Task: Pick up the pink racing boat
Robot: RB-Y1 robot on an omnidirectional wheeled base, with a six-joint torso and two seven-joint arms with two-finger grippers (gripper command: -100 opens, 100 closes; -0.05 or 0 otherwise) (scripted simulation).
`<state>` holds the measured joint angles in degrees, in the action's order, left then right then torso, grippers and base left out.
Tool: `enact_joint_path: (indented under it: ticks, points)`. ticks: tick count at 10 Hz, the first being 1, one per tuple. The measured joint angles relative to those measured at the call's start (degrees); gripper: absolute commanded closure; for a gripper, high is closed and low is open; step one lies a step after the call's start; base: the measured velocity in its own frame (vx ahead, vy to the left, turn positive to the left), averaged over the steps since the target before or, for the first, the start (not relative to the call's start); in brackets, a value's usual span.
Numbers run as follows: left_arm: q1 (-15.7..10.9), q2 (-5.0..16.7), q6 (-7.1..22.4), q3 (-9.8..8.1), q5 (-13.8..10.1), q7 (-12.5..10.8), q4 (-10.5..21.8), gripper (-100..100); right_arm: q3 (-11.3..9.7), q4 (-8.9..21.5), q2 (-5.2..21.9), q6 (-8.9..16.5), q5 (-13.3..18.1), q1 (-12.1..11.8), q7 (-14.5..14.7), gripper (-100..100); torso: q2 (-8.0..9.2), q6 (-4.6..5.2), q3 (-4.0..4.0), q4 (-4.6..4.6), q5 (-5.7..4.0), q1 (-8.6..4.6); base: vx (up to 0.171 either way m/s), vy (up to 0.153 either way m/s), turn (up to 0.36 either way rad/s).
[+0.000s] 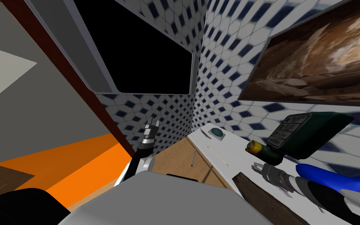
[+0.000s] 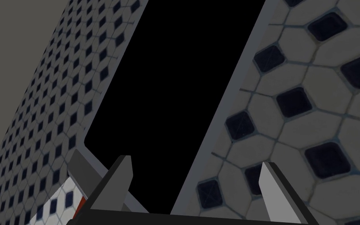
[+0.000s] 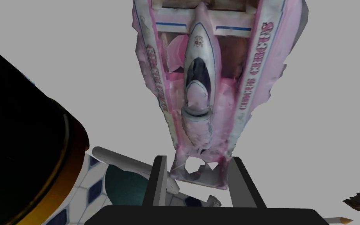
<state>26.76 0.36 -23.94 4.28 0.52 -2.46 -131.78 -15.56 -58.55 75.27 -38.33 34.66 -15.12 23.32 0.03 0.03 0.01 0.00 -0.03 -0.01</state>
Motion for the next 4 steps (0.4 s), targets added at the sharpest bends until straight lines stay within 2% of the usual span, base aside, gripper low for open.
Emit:
enact_joint_path:
  ticks: [1,2,3,4]
  points:
    - [0.00,0.00,0.00,0.00,0.00,0.00,0.00,0,0.00,0.00,0.00,0.00,0.00,0.00,0.00,0,0.00,0.00,0.00,0.00,0.00,0.00,0.000,0.000,0.000]
    - [0.00,0.00,0.00,0.00,0.00,0.00,0.00,0,0.00,0.00,0.00,0.00,0.00,0.00,0.00,100,0.00,0.00,0.00,0.00,0.00,0.00,-0.041,0.012,-0.144]
    - [0.00,0.00,0.00,0.00,0.00,0.00,0.00,0,0.00,0.01,1.10,-0.77,-0.08,0.44,-0.46,100,0.16,0.11,0.09,0.03,0.06,0.04,-0.025,0.006,-0.048]
    - [0.00,0.00,0.00,0.00,0.00,0.00,0.00,0,0.02,0.06,1.30,-0.99,-0.08,0.47,-0.61,0,0.15,0.04,0.09,0.03,0.00,0.03,0.000,0.000,0.000]
